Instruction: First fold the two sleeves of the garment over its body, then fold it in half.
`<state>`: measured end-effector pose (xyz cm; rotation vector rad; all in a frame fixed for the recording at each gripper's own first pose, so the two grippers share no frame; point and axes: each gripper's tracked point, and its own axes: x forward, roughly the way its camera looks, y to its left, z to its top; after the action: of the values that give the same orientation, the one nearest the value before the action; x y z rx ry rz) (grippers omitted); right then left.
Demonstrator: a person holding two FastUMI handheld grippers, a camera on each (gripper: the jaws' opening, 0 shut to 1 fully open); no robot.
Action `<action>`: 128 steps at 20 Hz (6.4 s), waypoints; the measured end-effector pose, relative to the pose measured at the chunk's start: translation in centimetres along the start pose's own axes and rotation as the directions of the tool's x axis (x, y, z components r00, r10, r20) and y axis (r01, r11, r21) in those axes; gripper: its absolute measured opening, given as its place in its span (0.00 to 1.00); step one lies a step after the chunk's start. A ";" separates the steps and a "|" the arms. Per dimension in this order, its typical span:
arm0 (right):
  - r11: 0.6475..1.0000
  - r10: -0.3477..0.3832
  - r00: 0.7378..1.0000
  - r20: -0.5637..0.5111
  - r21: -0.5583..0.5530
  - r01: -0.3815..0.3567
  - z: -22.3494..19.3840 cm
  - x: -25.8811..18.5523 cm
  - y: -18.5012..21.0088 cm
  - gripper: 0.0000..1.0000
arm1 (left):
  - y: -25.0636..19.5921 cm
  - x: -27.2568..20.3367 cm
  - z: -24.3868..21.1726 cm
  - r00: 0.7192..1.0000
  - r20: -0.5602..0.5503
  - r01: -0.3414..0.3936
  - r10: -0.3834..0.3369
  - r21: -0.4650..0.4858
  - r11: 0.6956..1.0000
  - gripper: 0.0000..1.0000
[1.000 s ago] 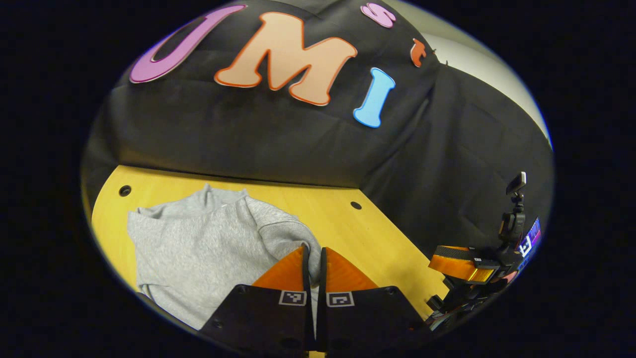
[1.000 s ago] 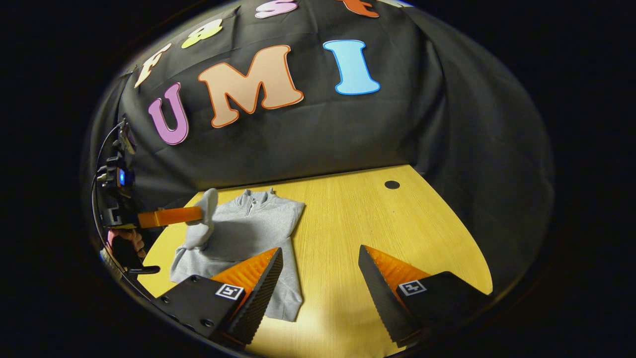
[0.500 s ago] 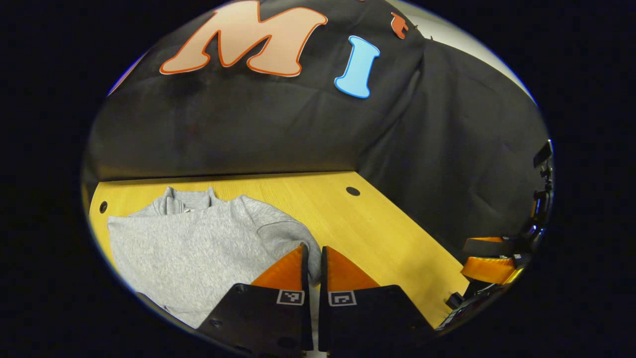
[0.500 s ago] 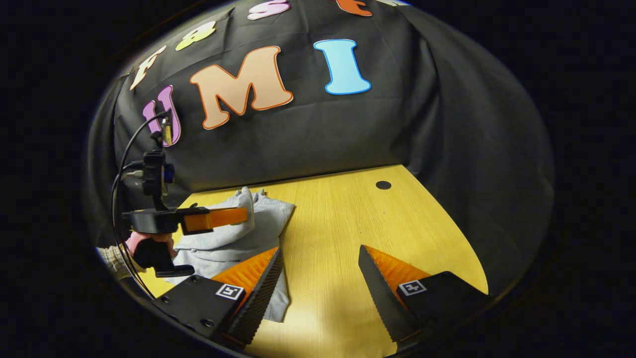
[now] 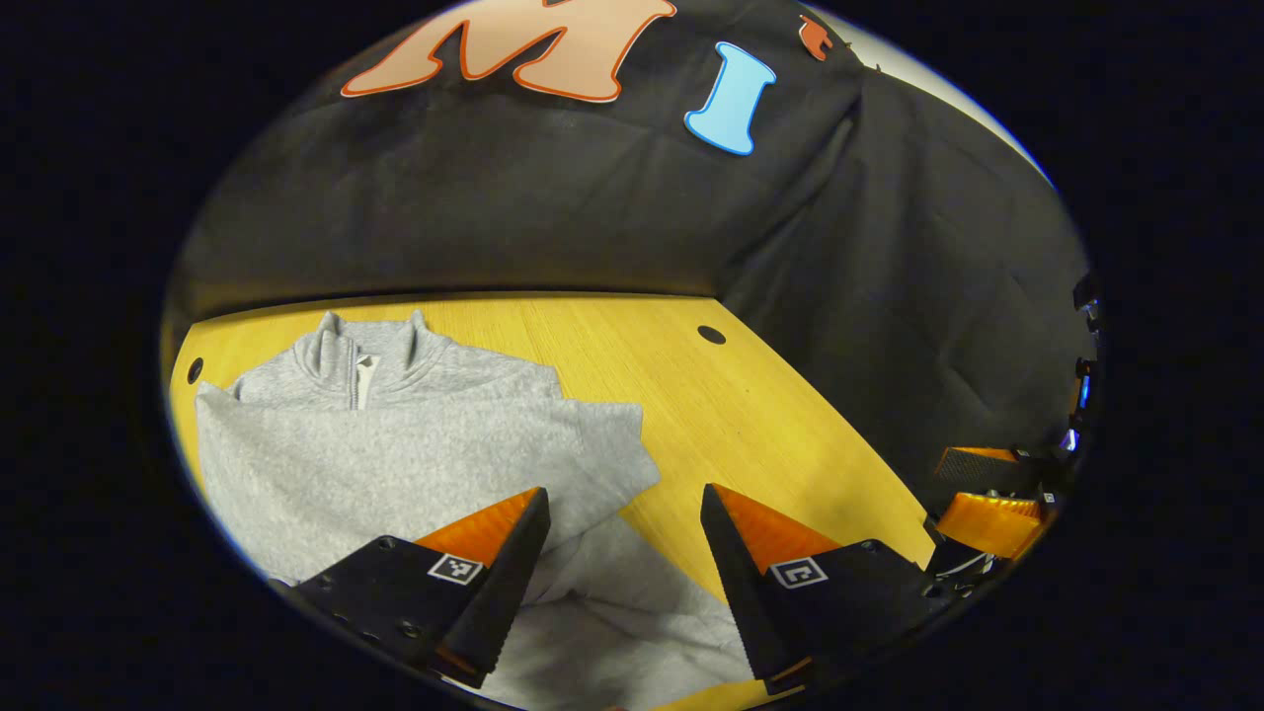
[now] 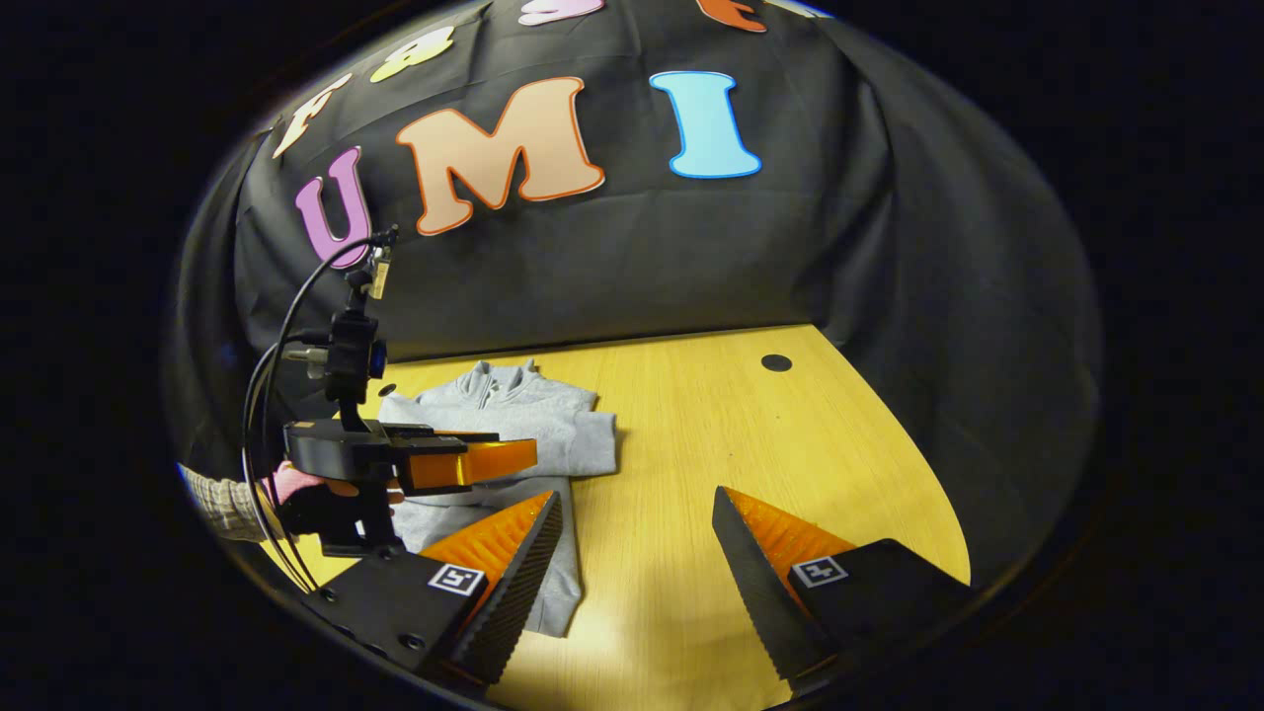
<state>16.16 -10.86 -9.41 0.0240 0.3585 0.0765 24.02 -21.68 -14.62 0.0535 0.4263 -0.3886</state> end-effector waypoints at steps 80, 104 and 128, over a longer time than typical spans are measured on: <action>0.990 0.097 0.979 -0.178 0.120 -0.076 -2.3 17.8 12.5 0.04 | 23.5 -12.6 -1.0 0.905 0.085 -0.362 0.418 -0.364 0.858 0.00; 0.961 0.232 0.965 -0.120 0.181 -0.209 2.3 14.9 12.7 0.97 | 22.3 -15.3 2.9 0.910 0.118 -0.379 0.396 -0.146 0.914 0.89; 0.964 0.254 0.967 -0.003 0.086 -0.253 -1.6 -6.4 11.0 0.97 | 8.6 -27.1 -6.4 0.911 0.076 -0.391 0.406 -0.161 0.906 0.89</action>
<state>8.89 -0.37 -8.26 0.1536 0.3709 0.3155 2.05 -3.22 -9.48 -0.0196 0.3244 0.0453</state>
